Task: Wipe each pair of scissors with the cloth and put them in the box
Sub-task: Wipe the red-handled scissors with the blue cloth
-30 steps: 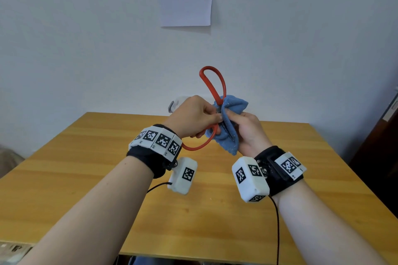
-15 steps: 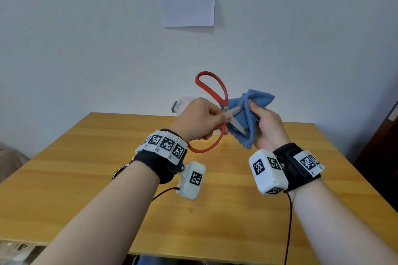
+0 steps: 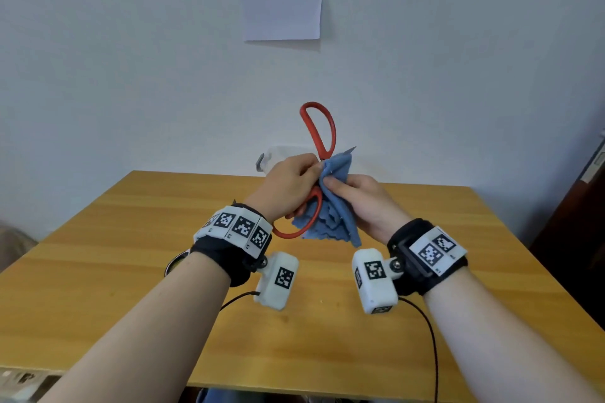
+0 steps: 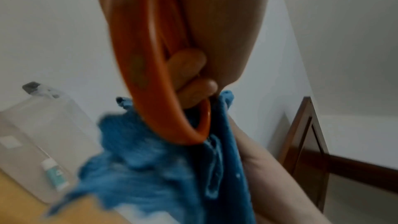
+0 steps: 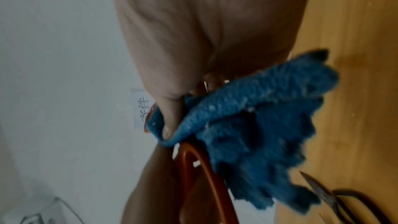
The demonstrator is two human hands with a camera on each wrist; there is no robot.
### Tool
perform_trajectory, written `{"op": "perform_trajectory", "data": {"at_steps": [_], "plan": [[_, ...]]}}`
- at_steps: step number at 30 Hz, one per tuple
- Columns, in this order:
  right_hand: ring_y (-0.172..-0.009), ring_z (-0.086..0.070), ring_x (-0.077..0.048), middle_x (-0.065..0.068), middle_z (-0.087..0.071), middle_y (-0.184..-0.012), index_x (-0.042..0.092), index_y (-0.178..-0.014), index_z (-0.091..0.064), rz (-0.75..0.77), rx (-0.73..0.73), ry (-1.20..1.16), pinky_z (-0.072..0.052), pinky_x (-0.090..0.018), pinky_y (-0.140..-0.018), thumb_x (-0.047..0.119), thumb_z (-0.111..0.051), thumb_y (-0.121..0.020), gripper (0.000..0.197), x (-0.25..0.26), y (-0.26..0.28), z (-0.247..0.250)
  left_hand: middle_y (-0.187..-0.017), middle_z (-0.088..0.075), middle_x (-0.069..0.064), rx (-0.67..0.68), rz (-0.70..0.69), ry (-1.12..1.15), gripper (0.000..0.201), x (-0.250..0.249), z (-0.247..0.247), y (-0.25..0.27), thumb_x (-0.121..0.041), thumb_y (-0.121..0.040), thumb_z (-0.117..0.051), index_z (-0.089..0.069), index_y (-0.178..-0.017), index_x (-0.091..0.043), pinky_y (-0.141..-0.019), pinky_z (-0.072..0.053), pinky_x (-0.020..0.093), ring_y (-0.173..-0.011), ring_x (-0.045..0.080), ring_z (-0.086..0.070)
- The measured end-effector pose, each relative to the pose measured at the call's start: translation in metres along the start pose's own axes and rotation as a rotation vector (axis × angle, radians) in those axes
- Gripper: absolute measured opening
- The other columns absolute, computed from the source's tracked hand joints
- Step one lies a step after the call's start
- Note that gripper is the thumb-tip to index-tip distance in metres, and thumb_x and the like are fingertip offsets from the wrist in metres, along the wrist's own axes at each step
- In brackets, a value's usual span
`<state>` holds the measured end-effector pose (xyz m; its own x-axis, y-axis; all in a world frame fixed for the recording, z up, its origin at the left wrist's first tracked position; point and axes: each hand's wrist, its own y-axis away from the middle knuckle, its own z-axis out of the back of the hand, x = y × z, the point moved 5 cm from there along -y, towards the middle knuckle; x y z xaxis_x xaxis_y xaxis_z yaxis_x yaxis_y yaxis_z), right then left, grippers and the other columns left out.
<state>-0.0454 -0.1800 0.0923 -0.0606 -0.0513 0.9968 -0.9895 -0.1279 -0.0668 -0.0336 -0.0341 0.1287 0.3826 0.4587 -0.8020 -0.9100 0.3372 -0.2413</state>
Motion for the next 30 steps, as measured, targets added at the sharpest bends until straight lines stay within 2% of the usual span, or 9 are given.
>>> {"op": "perform_trajectory", "data": {"at_steps": [2,6,9,12,14,17,20,24,30], "plan": [[-0.099,-0.072,-0.042,-0.026,-0.074,-0.103,-0.005,-0.106,-0.07,0.059,-0.015,0.056,-0.057,-0.052,-0.094,0.02,-0.065,-0.098,0.027,0.002,-0.001,-0.003,-0.043,-0.047,0.002,-0.012,0.015,-0.001,0.035,0.003,0.0,-0.001,-0.028,-0.11,-0.039,-0.047,-0.08,-0.012,-0.034,-0.032,0.023,-0.031,0.019,-0.041],[-0.094,-0.073,-0.04,-0.025,-0.075,-0.098,-0.004,-0.103,-0.071,0.129,-0.049,0.171,-0.056,-0.057,-0.094,0.017,-0.067,-0.097,0.022,0.011,-0.002,-0.007,-0.051,-0.047,0.006,-0.013,0.052,0.034,0.035,0.005,0.002,-0.001,-0.03,-0.111,-0.035,-0.046,-0.082,-0.013,-0.034,-0.033,0.023,-0.034,0.022,-0.043],[-0.094,-0.074,-0.035,-0.019,-0.076,-0.097,0.001,-0.102,-0.072,0.155,-0.031,0.275,-0.054,-0.058,-0.095,0.027,-0.07,-0.093,0.027,0.013,-0.003,-0.008,-0.047,-0.044,0.0,-0.009,0.065,0.093,0.035,0.008,0.003,0.001,-0.039,-0.11,-0.039,-0.051,-0.088,-0.014,-0.034,-0.029,0.021,-0.032,0.021,-0.039],[-0.093,-0.075,-0.031,-0.017,-0.077,-0.096,0.003,-0.105,-0.073,0.152,-0.02,0.323,-0.055,-0.057,-0.094,0.04,-0.069,-0.084,0.042,0.013,-0.003,-0.007,-0.05,-0.043,0.008,-0.039,0.041,0.164,0.039,0.007,0.006,0.003,-0.036,-0.108,-0.048,-0.057,-0.095,0.0,-0.034,-0.031,0.021,-0.033,0.023,-0.039],[-0.092,-0.074,-0.032,-0.017,-0.076,-0.096,0.003,-0.104,-0.073,0.153,-0.021,0.349,-0.055,-0.058,-0.093,0.04,-0.069,-0.086,0.042,0.014,-0.003,-0.004,-0.05,-0.043,0.011,-0.067,0.03,0.18,0.039,0.008,0.006,0.003,-0.032,-0.107,-0.051,-0.059,-0.094,0.004,-0.034,-0.031,0.022,-0.032,0.024,-0.04],[-0.089,-0.073,-0.037,-0.023,-0.074,-0.094,-0.001,-0.098,-0.071,0.158,-0.036,0.407,-0.055,-0.061,-0.089,0.035,-0.069,-0.093,0.036,0.014,-0.003,0.001,-0.048,-0.045,0.009,-0.099,0.035,0.199,0.031,0.009,0.007,0.002,-0.028,-0.106,-0.054,-0.065,-0.093,-0.002,-0.034,-0.033,0.022,-0.031,0.024,-0.042],[-0.088,-0.072,-0.037,-0.024,-0.073,-0.092,-0.002,-0.095,-0.071,0.166,-0.051,0.458,-0.056,-0.057,-0.088,0.029,-0.069,-0.096,0.031,0.013,-0.001,0.004,-0.046,-0.047,0.009,-0.105,0.044,0.206,0.032,0.012,0.007,0.0,-0.034,-0.104,-0.06,-0.067,-0.091,-0.006,-0.035,-0.034,0.023,-0.032,0.025,-0.043],[-0.082,-0.072,-0.034,-0.024,-0.072,-0.09,-0.004,-0.091,-0.068,0.144,-0.043,0.503,-0.056,-0.049,-0.079,0.026,-0.069,-0.095,0.03,0.01,0.002,0.008,-0.046,-0.047,0.01,-0.117,0.045,0.191,0.032,0.016,0.009,-0.001,-0.038,-0.102,-0.062,-0.069,-0.095,-0.008,-0.036,-0.036,0.024,-0.035,0.026,-0.045],[-0.084,-0.072,-0.033,-0.019,-0.074,-0.09,-0.001,-0.092,-0.07,0.136,-0.012,0.587,-0.058,-0.048,-0.079,0.027,-0.068,-0.095,0.028,0.007,0.008,0.019,-0.044,-0.048,0.01,-0.167,0.069,0.179,0.032,0.023,0.011,-0.003,-0.038,-0.102,-0.063,-0.068,-0.095,-0.007,-0.034,-0.036,0.023,-0.031,0.022,-0.043]]}}
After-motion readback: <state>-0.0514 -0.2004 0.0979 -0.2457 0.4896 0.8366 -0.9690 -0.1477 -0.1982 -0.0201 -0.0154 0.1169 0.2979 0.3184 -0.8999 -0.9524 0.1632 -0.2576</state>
